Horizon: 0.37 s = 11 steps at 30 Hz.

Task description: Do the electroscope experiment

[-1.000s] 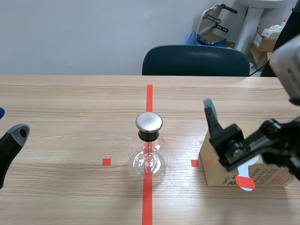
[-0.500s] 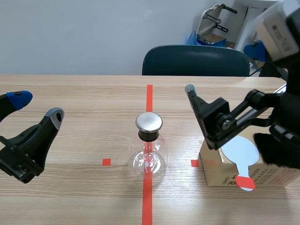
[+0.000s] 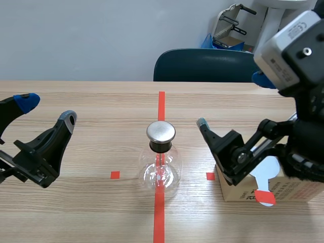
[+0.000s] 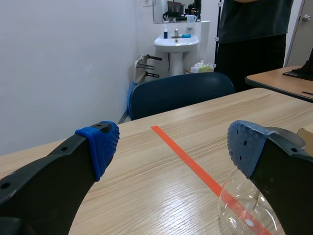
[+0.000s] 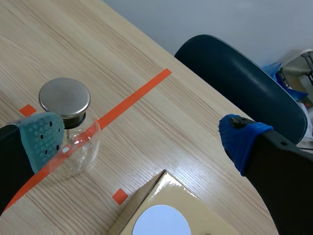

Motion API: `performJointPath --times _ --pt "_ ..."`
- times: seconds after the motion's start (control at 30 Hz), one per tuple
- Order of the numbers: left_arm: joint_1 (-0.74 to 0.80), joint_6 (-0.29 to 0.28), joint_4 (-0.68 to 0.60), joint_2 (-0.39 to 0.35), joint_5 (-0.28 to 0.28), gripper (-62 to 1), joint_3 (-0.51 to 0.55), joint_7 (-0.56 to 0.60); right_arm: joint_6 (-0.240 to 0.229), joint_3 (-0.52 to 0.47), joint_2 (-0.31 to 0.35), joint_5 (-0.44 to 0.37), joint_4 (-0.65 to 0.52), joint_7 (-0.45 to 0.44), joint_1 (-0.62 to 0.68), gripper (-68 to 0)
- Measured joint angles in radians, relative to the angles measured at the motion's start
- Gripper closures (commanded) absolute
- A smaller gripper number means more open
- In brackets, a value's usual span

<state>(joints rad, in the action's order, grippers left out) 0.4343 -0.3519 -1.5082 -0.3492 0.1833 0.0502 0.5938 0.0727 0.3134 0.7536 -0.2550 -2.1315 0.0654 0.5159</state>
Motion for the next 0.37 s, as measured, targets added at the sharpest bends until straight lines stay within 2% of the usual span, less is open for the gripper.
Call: performJointPath --times 0.37 --pt "0.001 -0.001 -0.001 0.0 0.014 -48.2 0.007 0.002 0.0 0.0 0.0 0.0 0.0 0.005 0.0 -67.9"
